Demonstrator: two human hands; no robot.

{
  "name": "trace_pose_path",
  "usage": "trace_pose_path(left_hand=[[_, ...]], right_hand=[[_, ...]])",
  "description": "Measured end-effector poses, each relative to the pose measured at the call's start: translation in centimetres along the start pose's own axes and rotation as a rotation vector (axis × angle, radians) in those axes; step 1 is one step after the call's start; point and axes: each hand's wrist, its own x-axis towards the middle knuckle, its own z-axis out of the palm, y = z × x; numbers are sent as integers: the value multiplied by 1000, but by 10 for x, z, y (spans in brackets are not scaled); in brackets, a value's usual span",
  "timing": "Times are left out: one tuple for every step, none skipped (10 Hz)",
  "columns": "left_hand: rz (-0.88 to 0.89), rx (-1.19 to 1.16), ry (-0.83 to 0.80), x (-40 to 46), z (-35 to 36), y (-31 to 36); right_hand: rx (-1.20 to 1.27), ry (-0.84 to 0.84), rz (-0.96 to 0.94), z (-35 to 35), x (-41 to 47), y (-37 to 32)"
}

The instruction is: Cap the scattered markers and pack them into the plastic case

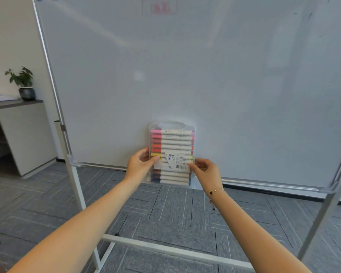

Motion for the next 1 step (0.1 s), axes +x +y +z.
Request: trace_pose_path(left_hand=[[-82, 57, 64, 2, 0, 6]], right_hand=[[-45, 33, 19, -3, -1, -5]])
